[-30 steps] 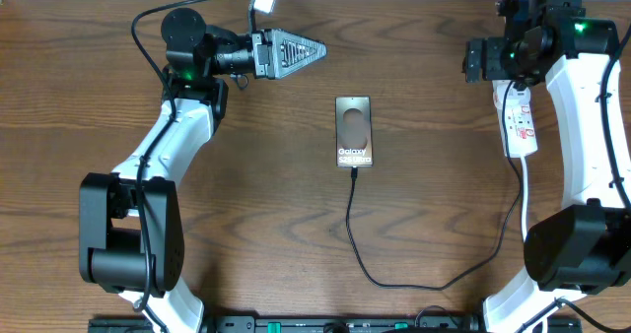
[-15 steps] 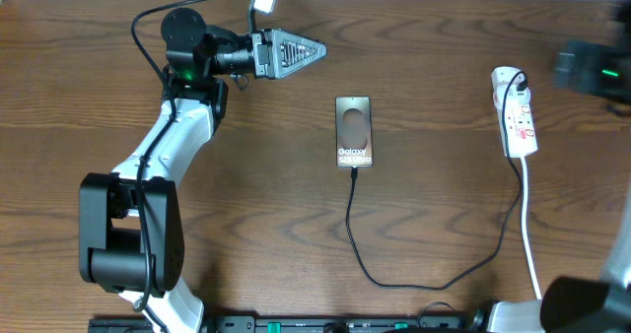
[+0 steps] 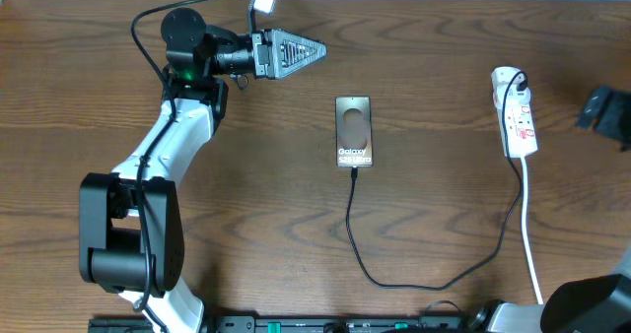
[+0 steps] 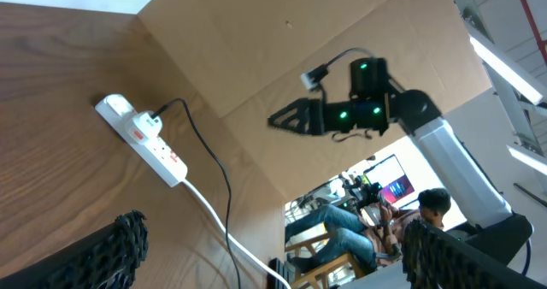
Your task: Plug charger to phone and switch on socket
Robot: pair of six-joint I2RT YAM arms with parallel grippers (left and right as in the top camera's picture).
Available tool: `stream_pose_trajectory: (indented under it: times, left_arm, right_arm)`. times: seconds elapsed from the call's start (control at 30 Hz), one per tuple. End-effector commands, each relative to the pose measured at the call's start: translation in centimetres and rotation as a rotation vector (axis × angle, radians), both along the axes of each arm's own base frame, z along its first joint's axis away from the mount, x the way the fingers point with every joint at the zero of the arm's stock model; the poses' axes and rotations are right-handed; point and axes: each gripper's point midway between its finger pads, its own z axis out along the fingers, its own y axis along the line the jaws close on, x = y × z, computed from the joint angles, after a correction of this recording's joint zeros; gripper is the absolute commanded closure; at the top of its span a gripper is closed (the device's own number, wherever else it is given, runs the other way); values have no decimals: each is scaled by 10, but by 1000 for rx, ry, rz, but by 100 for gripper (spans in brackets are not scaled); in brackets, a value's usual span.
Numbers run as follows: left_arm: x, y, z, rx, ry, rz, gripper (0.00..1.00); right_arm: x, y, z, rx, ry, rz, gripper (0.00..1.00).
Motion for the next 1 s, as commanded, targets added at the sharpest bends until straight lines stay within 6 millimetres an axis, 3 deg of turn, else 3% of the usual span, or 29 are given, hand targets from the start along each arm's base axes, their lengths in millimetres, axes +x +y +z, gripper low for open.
stream_pose_trajectory:
  times: [0.0,0.17,0.27,0.5,0.73,0.97]
  left_arm:
    - [-5,0,9,1,-45,-12,4]
    - [-5,0,9,1,-45,-12,4]
    - [-5,0,9,1,-45,-12,4]
    - [-5,0,9,1,-45,-12,4]
    - [-5,0,9,1,-45,-12,4]
    - [-5,0,9,1,-45,-12,4]
  right_arm:
    - [-8,24,-33,42,85,58,1]
    - [-40,59,-77,100,204,111,1]
    - [-70,83,-103,131,276,147,1]
    - [-147,121,-154,191,416,177,1]
    - [-146,125,-203,130,252,180,1]
    - [-171,145,-244,98,200,248,1]
